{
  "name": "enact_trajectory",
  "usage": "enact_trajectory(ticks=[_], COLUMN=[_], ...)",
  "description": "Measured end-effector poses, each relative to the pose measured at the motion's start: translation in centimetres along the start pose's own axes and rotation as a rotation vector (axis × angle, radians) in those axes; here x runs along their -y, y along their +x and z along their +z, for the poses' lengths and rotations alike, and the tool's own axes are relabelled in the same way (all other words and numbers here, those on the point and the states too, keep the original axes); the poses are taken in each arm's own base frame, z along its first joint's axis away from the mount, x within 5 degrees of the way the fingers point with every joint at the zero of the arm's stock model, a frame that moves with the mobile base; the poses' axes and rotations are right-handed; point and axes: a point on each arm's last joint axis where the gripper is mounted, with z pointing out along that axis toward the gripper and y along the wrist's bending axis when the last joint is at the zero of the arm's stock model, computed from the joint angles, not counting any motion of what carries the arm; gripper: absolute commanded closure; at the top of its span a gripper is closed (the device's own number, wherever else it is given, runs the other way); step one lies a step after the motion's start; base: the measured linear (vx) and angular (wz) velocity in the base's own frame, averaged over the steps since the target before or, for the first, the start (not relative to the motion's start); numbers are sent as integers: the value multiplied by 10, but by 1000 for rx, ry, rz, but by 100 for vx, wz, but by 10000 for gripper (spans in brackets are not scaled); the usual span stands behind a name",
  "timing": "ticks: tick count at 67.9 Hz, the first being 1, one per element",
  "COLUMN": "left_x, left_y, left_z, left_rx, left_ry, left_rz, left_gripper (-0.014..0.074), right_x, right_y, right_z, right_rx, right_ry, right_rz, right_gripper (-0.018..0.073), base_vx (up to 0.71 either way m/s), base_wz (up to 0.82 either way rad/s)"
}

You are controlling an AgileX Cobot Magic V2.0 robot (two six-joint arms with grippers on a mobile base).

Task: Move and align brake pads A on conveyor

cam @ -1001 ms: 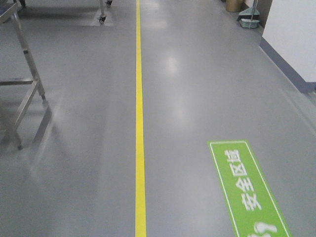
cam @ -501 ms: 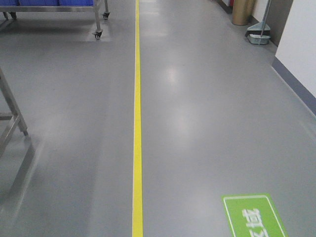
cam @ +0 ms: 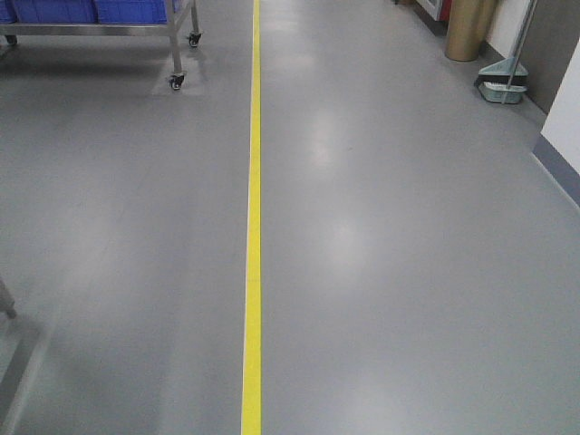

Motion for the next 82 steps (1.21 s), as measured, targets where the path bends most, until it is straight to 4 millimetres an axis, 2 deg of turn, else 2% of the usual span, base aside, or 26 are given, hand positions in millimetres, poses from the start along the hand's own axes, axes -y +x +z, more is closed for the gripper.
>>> enact_trajectory(ticks=[47,64,82], left_x=[0,0,0], left_y=[0,0,0], left_z=[0,0,0], left_rx=[0,0,0], left_ry=[0,0,0], left_rz=[0,0,0], left_gripper=[136,136,136], right_x=[0,0,0], right_y=[0,0,0], right_z=[0,0,0], right_rx=[0,0,0], right_ry=[0,0,0], right_rz=[0,0,0], right_gripper=[-33,-33,-33], base_vx=[60,50,48], base_wz=[-2,40,75])
